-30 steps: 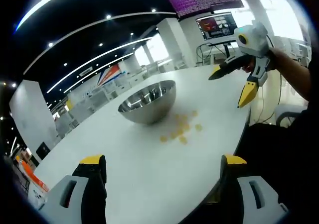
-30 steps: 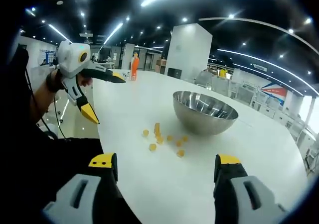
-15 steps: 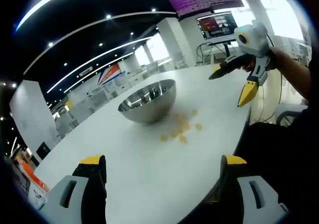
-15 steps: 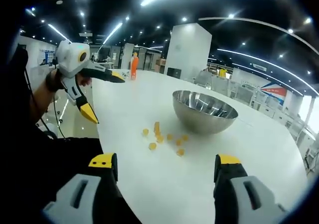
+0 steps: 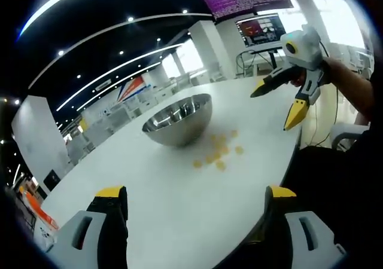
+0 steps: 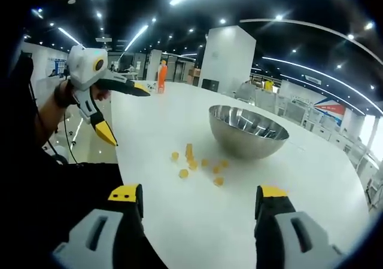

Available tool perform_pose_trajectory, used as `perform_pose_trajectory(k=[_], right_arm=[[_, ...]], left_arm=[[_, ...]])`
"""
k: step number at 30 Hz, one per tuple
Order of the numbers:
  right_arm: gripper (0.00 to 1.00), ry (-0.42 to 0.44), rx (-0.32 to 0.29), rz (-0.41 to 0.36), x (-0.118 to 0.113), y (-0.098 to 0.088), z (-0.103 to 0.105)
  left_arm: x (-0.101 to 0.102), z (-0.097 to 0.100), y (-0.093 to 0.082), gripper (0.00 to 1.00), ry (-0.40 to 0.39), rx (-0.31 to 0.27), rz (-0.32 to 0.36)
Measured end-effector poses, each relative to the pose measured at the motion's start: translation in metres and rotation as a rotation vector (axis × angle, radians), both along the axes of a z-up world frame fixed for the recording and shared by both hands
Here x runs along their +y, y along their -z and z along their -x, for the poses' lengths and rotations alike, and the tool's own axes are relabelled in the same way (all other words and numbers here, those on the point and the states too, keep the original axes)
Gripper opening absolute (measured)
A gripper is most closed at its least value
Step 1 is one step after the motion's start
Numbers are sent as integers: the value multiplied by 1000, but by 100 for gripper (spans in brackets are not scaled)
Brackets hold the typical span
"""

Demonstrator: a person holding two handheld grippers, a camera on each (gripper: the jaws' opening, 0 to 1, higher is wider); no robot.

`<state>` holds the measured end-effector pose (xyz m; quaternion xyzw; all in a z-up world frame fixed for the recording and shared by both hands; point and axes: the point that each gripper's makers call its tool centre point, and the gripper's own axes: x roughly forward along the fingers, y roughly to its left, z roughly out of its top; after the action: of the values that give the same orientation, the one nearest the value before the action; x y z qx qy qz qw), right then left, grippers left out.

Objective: Pick up the QQ candy scattered on the table and place it into the stainless steel bowl on the table

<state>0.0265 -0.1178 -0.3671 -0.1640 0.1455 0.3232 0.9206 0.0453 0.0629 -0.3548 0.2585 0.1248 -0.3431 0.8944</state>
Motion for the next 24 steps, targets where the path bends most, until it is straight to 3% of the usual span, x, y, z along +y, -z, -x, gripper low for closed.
perform_pose_trajectory(k=[4, 9, 13, 24], right_arm=[[66, 7, -2, 2, 1, 0, -4], [52, 71, -49, 5, -7, -4, -25], [48, 79, -33, 2, -7, -2, -36], [37, 72, -1, 31, 4, 12, -67]], left_arm=[[-2, -1, 0, 95, 6, -1, 1], [-5, 1, -1, 95, 17, 2, 15], [-8, 5, -5, 95, 28, 20, 62], [-9, 6, -6, 95, 35, 13, 42]])
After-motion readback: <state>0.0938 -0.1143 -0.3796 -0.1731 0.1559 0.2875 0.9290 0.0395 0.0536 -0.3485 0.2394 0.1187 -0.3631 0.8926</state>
